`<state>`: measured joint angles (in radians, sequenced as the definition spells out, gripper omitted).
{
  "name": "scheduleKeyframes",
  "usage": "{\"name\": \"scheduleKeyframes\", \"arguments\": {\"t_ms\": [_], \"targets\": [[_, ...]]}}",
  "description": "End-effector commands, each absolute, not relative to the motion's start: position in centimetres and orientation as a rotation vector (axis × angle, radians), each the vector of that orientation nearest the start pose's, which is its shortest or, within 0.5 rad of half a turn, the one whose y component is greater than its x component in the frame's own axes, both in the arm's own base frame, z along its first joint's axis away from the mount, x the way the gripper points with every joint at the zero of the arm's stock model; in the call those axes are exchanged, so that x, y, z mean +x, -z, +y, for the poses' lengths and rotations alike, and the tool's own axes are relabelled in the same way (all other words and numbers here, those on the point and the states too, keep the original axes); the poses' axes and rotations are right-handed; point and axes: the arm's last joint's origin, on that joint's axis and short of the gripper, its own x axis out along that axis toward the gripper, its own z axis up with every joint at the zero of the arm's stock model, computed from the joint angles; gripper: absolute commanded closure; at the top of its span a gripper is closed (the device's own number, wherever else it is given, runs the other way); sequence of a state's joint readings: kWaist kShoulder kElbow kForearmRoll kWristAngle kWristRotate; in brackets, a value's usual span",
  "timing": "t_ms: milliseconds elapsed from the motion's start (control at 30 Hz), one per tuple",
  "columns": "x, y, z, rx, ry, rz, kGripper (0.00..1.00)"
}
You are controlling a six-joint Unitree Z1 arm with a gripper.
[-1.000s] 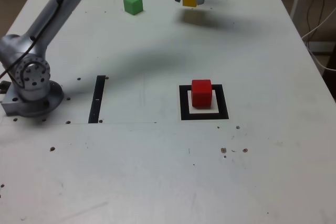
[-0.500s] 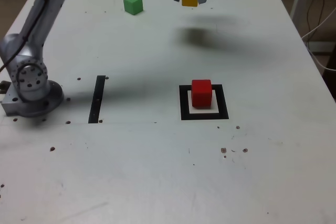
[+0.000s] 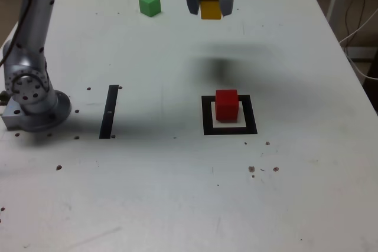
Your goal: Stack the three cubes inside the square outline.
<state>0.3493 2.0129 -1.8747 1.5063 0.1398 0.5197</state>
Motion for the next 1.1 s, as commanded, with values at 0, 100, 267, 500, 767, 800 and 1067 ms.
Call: {"name": "scheduleKeyframes", "arguments": {"t_ms": [0,100,267,500,767,800,1067], "targets": [[33.6,-33.2,12.1,0.212,0.058,1.677,0.67],[33.4,-33.2,10.7,0.197,0.051,1.675,0.67],[33.1,-33.3,8.2,0.174,0.03,1.665,0.67],[32.8,-33.3,4.8,0.122,0.008,1.664,0.67],[33.0,-32.5,1.7,0.068,0.0,1.682,0.67],[33.0,-32.4,1.3,0.063,-0.001,1.685,0.67],[33.6,-31.2,-0.9,0.044,-0.005,1.706,0.67]]}}
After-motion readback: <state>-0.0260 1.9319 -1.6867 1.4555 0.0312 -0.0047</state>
